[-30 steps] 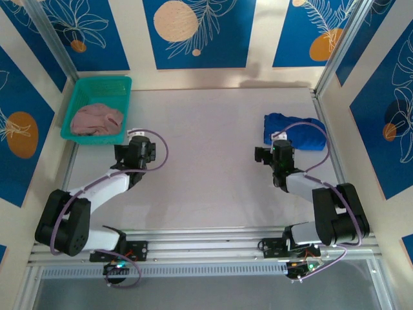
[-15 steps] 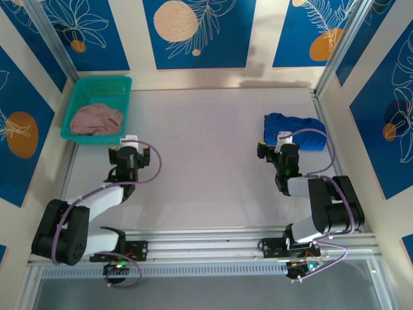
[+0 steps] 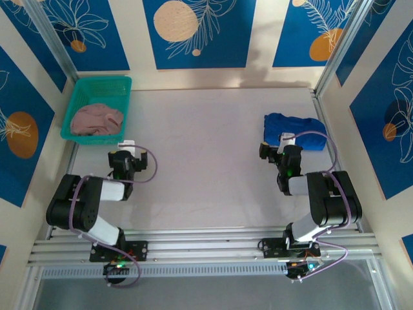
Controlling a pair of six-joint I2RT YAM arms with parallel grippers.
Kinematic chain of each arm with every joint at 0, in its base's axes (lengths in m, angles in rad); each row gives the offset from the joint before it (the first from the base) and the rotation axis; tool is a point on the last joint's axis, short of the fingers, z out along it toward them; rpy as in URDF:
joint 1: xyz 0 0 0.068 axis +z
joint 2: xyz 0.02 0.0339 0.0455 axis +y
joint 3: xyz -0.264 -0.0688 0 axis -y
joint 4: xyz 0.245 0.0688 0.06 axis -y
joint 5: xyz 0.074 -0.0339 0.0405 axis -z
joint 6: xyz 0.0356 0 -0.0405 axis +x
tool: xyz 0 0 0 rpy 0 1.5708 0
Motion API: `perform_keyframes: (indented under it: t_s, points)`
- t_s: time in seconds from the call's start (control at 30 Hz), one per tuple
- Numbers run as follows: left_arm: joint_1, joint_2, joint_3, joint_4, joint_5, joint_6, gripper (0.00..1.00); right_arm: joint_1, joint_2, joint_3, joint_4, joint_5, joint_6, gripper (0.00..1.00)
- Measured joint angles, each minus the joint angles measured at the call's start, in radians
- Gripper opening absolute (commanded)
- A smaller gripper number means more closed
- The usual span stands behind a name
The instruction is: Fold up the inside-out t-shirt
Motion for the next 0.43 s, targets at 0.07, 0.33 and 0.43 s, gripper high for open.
perform_keyframes:
  t_s: [0.07, 0.33, 0.43]
  points:
    - [0.001, 0.0, 0.001, 0.011, 0.015, 0.0, 1.0, 0.0, 0.0, 0.0, -0.004, 0.0, 0.003, 0.99]
    - [0.002, 0.0, 0.004, 0.016, 0.033, 0.0, 1.0, 0.0, 0.0, 0.001, -0.008, 0.0, 0.006, 0.99]
    - [0.002, 0.0, 0.004, 0.016, 0.037, 0.0, 1.0, 0.0, 0.0, 0.002, -0.01, 0.0, 0.006, 0.99]
